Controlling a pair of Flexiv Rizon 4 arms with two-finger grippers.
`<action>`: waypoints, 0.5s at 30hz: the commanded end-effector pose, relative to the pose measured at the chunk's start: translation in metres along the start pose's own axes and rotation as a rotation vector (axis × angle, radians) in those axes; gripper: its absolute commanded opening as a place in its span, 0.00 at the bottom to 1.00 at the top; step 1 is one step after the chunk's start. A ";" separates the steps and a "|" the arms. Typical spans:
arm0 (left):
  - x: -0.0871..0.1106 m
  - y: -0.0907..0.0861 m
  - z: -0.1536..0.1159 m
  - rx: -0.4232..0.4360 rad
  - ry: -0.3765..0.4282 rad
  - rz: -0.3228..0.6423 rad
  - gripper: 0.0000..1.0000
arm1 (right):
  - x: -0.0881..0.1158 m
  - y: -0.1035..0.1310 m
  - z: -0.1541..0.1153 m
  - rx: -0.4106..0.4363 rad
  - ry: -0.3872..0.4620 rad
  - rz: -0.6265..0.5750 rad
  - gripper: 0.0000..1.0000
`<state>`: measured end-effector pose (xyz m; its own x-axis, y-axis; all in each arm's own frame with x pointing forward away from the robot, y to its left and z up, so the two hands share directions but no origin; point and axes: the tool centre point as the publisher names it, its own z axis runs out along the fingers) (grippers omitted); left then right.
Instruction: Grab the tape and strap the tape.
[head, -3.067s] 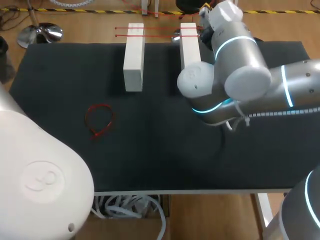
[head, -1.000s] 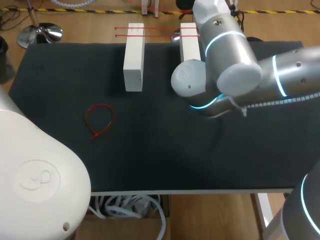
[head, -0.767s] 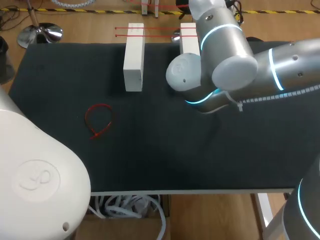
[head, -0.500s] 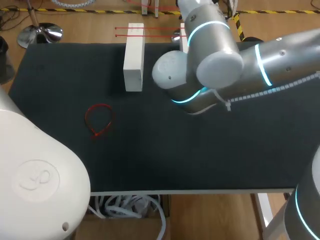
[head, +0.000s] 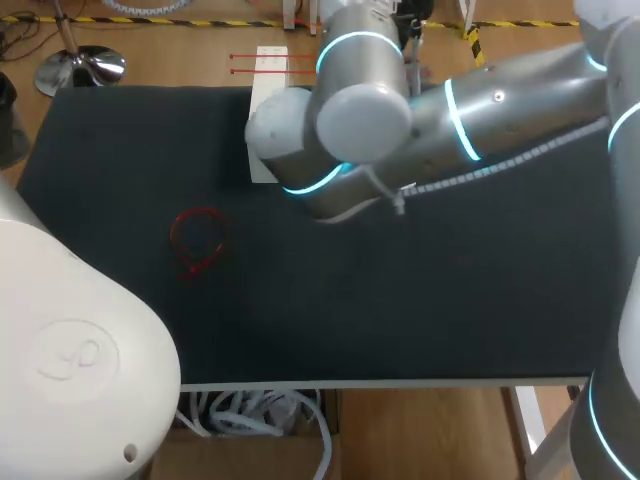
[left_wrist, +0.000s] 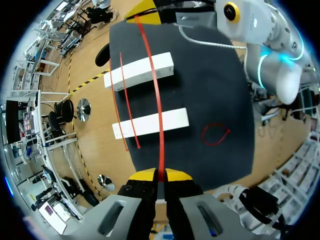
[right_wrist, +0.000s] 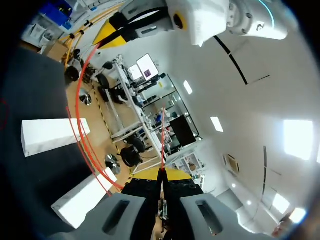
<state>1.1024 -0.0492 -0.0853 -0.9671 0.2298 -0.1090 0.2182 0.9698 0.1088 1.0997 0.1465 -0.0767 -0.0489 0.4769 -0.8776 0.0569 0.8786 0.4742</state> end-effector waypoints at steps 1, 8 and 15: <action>-0.001 -0.001 -0.001 -0.004 0.003 -0.001 0.00 | 0.005 0.013 0.000 0.105 0.004 -0.003 0.00; -0.001 -0.001 -0.001 -0.004 0.003 -0.001 0.00 | 0.013 0.030 0.001 0.076 0.006 -0.022 0.00; -0.001 -0.001 -0.001 -0.004 0.003 -0.001 0.00 | 0.018 0.041 0.001 0.052 -0.005 -0.052 0.00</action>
<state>1.1024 -0.0492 -0.0852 -0.9671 0.2298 -0.1090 0.2181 0.9698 0.1090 1.1014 0.1851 -0.0737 -0.0513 0.4353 -0.8988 0.0706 0.8993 0.4315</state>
